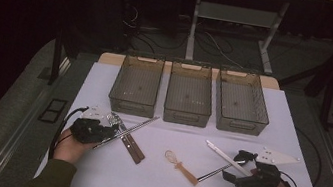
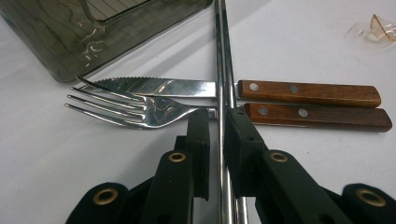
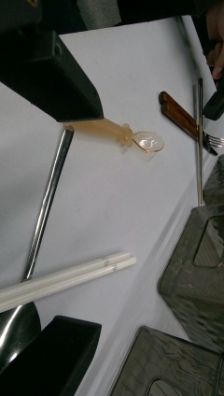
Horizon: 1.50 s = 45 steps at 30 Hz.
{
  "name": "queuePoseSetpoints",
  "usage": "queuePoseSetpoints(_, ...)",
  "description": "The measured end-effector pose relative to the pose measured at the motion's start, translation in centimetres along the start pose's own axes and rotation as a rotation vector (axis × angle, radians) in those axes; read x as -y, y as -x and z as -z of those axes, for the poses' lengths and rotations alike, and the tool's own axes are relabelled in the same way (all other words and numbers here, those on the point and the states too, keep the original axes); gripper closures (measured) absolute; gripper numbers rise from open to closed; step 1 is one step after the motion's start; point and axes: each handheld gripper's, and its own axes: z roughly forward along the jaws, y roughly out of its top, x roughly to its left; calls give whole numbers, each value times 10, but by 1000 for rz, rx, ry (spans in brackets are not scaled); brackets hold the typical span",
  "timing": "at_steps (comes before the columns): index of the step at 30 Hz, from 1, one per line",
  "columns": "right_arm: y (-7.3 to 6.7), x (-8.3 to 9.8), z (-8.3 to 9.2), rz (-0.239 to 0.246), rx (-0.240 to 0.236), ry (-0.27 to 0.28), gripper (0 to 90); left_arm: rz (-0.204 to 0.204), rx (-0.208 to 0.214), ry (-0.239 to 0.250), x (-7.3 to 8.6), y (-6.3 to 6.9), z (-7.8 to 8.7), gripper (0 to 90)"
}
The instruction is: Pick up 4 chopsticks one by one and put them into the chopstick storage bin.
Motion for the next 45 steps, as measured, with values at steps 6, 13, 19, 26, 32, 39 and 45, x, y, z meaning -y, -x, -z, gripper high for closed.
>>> queuePoseSetpoints(6, 0, 0, 0, 2, -1, -1, 4, -2, -2, -4, 0, 0, 0, 788)
queuePoseSetpoints(13, 0, 0, 0, 2, -1, -3, 5, -2, 4, -1, 0, 1, 0, 786)
queuePoseSetpoints(19, 0, 0, 0, 2, -2, -3, 5, -6, 5, -9, 0, 1, -2, 784)
queuePoseSetpoints(26, 0, 0, 0, 4, -3, -6, 5, -11, 2, -21, 0, 1, -4, 784)
queuePoseSetpoints(32, 0, 0, -1, 5, -4, -7, 5, -16, 0, -35, 0, 2, -7, 784)
queuePoseSetpoints(39, 0, 0, 0, 3, -4, -6, 5, -21, -2, -55, 2, 1, -10, 785)
queuePoseSetpoints(45, 0, 0, 0, 3, -4, -7, 5, -36, -12, -59, 2, 2, -10, 786)
